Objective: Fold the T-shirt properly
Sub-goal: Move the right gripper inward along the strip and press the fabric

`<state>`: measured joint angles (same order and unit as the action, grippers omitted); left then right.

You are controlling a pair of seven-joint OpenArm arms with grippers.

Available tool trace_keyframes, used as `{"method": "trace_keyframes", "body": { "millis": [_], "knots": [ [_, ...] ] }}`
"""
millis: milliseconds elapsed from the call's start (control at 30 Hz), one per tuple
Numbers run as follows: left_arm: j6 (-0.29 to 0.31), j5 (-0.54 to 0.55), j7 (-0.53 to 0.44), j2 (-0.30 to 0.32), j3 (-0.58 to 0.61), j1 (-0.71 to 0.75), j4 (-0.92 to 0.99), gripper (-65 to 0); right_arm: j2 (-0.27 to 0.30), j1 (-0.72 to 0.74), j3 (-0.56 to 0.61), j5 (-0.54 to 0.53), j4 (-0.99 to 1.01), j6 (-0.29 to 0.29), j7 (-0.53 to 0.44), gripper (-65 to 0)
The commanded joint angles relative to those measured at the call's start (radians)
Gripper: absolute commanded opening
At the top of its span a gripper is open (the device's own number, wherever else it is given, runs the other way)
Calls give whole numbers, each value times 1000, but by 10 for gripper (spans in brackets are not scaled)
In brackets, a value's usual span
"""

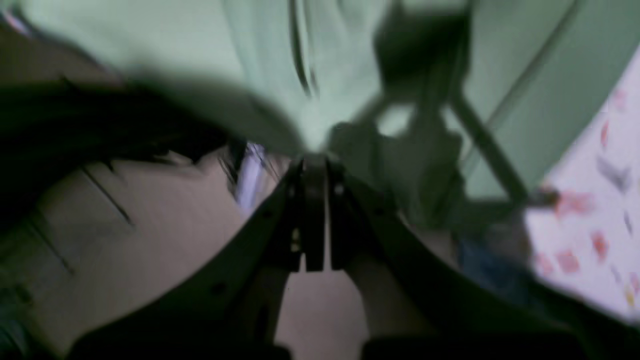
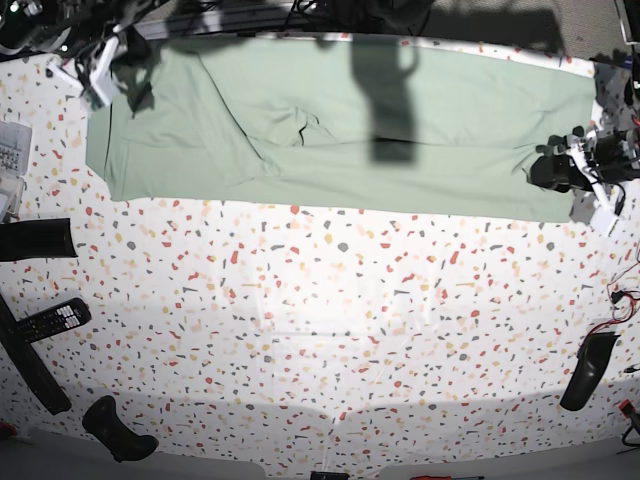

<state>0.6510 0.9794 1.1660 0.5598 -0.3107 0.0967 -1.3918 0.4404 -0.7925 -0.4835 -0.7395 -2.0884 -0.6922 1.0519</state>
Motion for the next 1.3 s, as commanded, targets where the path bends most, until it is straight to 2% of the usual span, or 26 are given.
{"method": "trace_keyframes", "body": {
  "millis": [0,33,133,200,267,333,433,600,700,767,900,1033,1200,1267],
  "knots": [
    [1,17,-31,22,-11,-11,-16,-462,11,3,-5,-51,-18,-6,-29,-650],
    [1,17,-47,23,-11,-11,-16,-462,11,16,-5,-96,-18,-6,-29,-650],
    [1,13,-85,26,-11,-12,-16,-462,7,78,-5,-178,-18,-6,-45,-510],
    [1,13,-83,25,-11,-13,-16,-462,-7,128,-5,-201,-17,-6,-116,-447],
    [1,13,-83,26,-11,-13,-16,-462,-35,186,-5,-203,-17,-6,-177,-418],
    [1,13,-83,25,-11,-13,-16,-462,-78,247,-5,-203,-16,-6,-173,-397],
    [1,13,-83,25,-11,-13,-16,-462,-143,321,-5,-185,-11,-6,-169,-393],
    [1,13,-87,25,-11,-13,-16,-462,-248,444,-5,12,55,-6,-172,-393],
    [1,13,-87,25,-11,-13,-16,-462,-282,506,0,58,145,-6,-173,-393],
    [1,13,-87,25,-11,-13,-16,-462,-286,536,25,61,216,-6,-151,-393],
    [1,13,-87,25,-11,-13,-16,-462,-285,577,135,130,339,-6,-40,-393],
    [1,13,-86,25,-11,-13,-16,-462,-285,576,252,145,403,-6,-66,-393],
    [1,13,-86,25,-11,-13,-16,-462,-285,577,356,298,412,-6,-160,-394],
    [1,13,-86,25,-11,-13,-16,-462,-285,576,371,317,412,-6,-162,-397]
  ]
}}
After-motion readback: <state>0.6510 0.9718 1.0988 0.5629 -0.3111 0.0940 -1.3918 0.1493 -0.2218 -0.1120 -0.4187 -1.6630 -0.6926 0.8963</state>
